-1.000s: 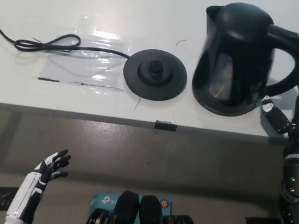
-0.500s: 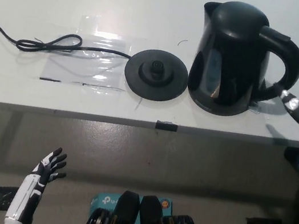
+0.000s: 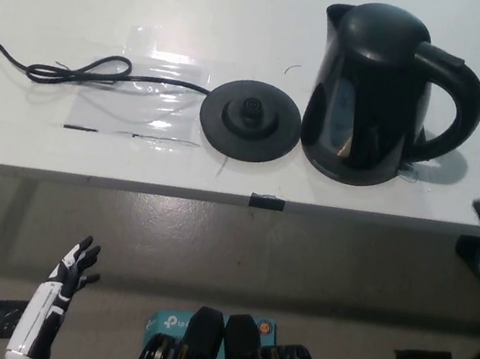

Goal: Use the right hand to grab the handle of the kettle from the base and place it on the right side

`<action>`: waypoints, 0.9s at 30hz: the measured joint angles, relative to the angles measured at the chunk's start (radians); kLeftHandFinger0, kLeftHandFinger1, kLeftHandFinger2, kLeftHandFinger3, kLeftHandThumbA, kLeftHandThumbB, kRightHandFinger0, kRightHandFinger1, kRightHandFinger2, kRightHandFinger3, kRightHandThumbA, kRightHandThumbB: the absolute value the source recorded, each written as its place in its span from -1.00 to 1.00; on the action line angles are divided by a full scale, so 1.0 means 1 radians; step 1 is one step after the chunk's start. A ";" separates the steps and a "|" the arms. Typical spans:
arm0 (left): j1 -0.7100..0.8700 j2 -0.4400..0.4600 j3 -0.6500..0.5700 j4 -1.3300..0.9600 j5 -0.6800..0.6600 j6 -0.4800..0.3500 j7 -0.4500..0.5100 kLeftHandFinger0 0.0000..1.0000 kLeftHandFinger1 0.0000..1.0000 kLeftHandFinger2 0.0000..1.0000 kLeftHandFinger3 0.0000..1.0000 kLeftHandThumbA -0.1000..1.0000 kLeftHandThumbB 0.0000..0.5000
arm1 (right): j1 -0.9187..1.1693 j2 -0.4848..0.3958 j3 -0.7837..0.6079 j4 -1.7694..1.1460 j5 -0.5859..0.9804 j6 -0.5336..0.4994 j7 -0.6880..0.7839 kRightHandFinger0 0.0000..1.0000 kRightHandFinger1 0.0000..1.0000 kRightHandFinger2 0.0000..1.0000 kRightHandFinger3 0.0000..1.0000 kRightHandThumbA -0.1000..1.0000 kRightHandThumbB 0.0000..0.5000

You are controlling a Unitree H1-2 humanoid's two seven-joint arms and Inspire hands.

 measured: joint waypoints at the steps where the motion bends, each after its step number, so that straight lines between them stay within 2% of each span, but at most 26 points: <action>1: -0.001 0.000 0.000 0.000 -0.001 0.000 0.000 1.00 1.00 1.00 1.00 1.00 1.00 | 0.022 0.007 0.012 -0.016 -0.015 0.000 0.001 1.00 1.00 1.00 1.00 1.00 0.62; 2: -0.001 0.000 0.000 0.000 -0.002 -0.001 0.000 1.00 1.00 1.00 1.00 1.00 1.00 | 0.042 0.013 0.026 -0.022 -0.034 -0.001 0.002 1.00 1.00 1.00 1.00 1.00 0.80; 4: -0.003 0.001 0.000 -0.001 -0.009 -0.003 -0.001 1.00 1.00 1.00 1.00 1.00 1.00 | 0.102 0.028 0.065 -0.010 -0.079 -0.005 0.010 1.00 1.00 1.00 1.00 1.00 0.62; 6: -0.003 0.004 0.000 -0.001 -0.015 -0.005 -0.004 1.00 1.00 1.00 1.00 1.00 1.00 | 0.138 0.035 0.104 0.059 -0.099 -0.011 0.026 1.00 1.00 1.00 1.00 1.00 0.53; 9: -0.004 0.004 -0.003 -0.003 -0.021 -0.008 -0.013 1.00 1.00 1.00 1.00 1.00 1.00 | 0.136 0.039 0.137 0.199 -0.112 -0.011 0.048 1.00 1.00 1.00 1.00 1.00 0.55; 12: -0.004 0.004 -0.005 -0.004 -0.035 -0.013 -0.027 1.00 1.00 1.00 1.00 1.00 1.00 | 0.109 0.047 0.153 0.314 -0.114 -0.012 0.074 1.00 1.00 1.00 1.00 1.00 0.43; 15: 0.000 0.003 -0.006 -0.006 -0.046 -0.017 -0.039 1.00 1.00 1.00 1.00 1.00 1.00 | 0.068 0.058 0.171 0.409 -0.115 -0.012 0.101 1.00 1.00 1.00 1.00 1.00 0.53; 17: 0.002 0.004 -0.006 -0.006 -0.052 -0.018 -0.047 1.00 1.00 1.00 1.00 1.00 1.00 | 0.059 0.065 0.178 0.444 -0.121 -0.011 0.113 1.00 1.00 1.00 1.00 1.00 0.39; 24: 0.002 0.014 -0.005 -0.004 -0.057 -0.019 -0.064 1.00 1.00 1.00 1.00 1.00 1.00 | 0.061 0.072 0.188 0.493 -0.135 -0.007 0.151 1.00 1.00 1.00 1.00 1.00 0.37; 25: 0.001 0.016 -0.004 -0.003 -0.057 -0.019 -0.064 1.00 1.00 1.00 1.00 1.00 1.00 | 0.061 0.072 0.188 0.492 -0.139 -0.005 0.156 1.00 1.00 1.00 1.00 1.00 0.44; 27: -0.001 0.019 -0.004 -0.001 -0.057 -0.019 -0.064 1.00 1.00 1.00 1.00 1.00 1.00 | 0.055 0.072 0.188 0.489 -0.145 0.003 0.166 1.00 1.00 1.00 1.00 1.00 0.38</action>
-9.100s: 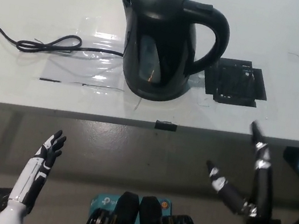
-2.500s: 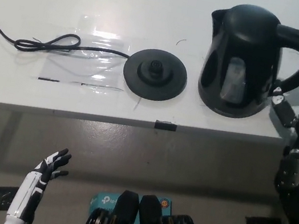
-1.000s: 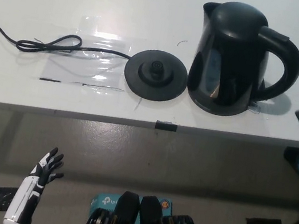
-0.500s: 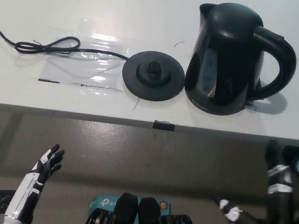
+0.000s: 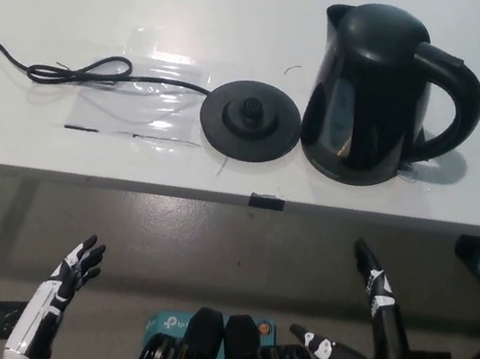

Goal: Use the right hand to grab the handle of the kettle from the base and place it on the right side

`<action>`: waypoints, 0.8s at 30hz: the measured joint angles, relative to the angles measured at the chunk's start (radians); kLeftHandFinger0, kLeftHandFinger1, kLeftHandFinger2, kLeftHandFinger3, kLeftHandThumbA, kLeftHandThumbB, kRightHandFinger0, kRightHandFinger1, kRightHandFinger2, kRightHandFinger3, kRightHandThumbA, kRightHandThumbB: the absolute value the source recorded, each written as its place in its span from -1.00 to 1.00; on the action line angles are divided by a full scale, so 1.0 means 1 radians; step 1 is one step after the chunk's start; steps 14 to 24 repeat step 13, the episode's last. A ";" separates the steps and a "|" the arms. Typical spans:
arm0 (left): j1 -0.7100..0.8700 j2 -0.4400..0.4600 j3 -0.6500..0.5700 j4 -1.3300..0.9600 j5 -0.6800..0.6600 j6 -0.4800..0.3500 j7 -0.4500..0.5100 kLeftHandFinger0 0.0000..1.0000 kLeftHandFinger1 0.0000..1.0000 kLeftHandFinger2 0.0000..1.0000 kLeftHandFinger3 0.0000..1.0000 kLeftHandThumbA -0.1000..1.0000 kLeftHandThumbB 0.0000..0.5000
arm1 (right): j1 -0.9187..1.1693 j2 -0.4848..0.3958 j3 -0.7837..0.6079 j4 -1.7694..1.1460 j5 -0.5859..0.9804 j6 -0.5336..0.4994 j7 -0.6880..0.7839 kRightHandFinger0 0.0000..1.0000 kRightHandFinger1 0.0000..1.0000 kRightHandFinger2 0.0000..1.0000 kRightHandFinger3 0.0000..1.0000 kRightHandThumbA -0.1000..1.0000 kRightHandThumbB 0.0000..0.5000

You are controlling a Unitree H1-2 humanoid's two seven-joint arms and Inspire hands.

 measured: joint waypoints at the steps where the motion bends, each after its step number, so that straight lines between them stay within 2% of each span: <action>1: -0.001 0.000 0.000 0.001 0.000 0.000 0.000 1.00 1.00 1.00 1.00 1.00 1.00 | -0.008 0.001 0.000 -0.003 -0.002 0.005 0.005 1.00 1.00 1.00 1.00 1.00 0.37; 4: 0.001 0.000 0.000 0.001 0.001 0.000 0.000 1.00 1.00 1.00 1.00 1.00 1.00 | -0.029 0.008 0.000 -0.009 -0.009 0.015 0.016 1.00 1.00 1.00 1.00 1.00 0.36; 7: 0.002 0.000 0.000 0.000 0.004 0.000 0.001 1.00 1.00 1.00 1.00 1.00 1.00 | -0.037 0.016 0.002 -0.002 -0.017 0.022 0.025 1.00 1.00 1.00 1.00 1.00 0.19; 12: 0.003 -0.001 0.002 0.001 0.004 0.000 0.001 1.00 1.00 1.00 1.00 1.00 1.00 | -0.025 0.016 0.001 0.020 -0.020 0.022 0.040 1.00 1.00 1.00 1.00 1.00 0.30; 24: 0.003 0.000 0.003 0.001 0.003 0.000 0.000 1.00 1.00 1.00 1.00 1.00 1.00 | -0.021 0.016 -0.001 0.021 -0.020 0.022 0.042 1.00 1.00 1.00 1.00 1.00 0.27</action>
